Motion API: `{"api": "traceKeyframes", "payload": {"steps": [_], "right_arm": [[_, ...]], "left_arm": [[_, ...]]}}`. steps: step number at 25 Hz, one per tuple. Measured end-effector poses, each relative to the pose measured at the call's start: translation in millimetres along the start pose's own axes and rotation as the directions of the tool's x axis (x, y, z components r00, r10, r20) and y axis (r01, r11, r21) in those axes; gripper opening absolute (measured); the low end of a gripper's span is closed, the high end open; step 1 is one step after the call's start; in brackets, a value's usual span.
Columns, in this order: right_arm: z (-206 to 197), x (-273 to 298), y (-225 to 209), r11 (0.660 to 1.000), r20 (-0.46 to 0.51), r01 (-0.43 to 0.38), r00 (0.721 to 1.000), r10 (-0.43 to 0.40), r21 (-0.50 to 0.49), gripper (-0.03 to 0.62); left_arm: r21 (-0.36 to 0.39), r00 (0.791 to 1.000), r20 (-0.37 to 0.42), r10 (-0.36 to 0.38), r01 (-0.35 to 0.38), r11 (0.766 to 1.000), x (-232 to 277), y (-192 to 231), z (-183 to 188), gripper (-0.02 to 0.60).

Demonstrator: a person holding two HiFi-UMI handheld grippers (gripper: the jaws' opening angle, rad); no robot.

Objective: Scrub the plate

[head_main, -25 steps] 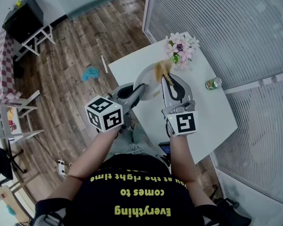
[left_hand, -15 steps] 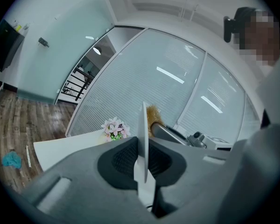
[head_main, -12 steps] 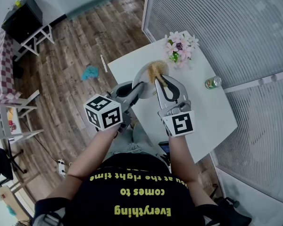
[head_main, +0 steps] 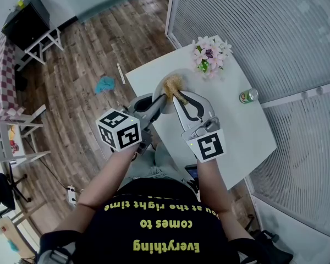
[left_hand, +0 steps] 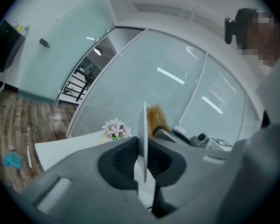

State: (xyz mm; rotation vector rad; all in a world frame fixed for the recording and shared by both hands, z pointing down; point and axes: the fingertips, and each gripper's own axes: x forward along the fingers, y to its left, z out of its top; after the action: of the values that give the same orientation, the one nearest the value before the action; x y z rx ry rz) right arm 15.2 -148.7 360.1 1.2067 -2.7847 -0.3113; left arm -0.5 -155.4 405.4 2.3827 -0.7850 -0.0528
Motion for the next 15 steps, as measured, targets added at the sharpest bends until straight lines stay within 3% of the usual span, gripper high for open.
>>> {"api": "traceKeyframes", "payload": {"steps": [12,15], "right_arm": [[4.5,1.2,16.4,0.997,0.011,-0.078,0.997,0.078,-0.016,0.034],[-4.2,-0.4,21.7,0.99,-0.063,-0.116,0.992,0.112,-0.078,0.034]], "left_arm": [[-0.006,1.0,0.002,0.009,-0.009,1.0,-1.5,1.5,-0.8,0.02],[-0.008,1.0,0.006,0.013,-0.013,1.0,-2.2,2.1,-0.1,0.02]]}}
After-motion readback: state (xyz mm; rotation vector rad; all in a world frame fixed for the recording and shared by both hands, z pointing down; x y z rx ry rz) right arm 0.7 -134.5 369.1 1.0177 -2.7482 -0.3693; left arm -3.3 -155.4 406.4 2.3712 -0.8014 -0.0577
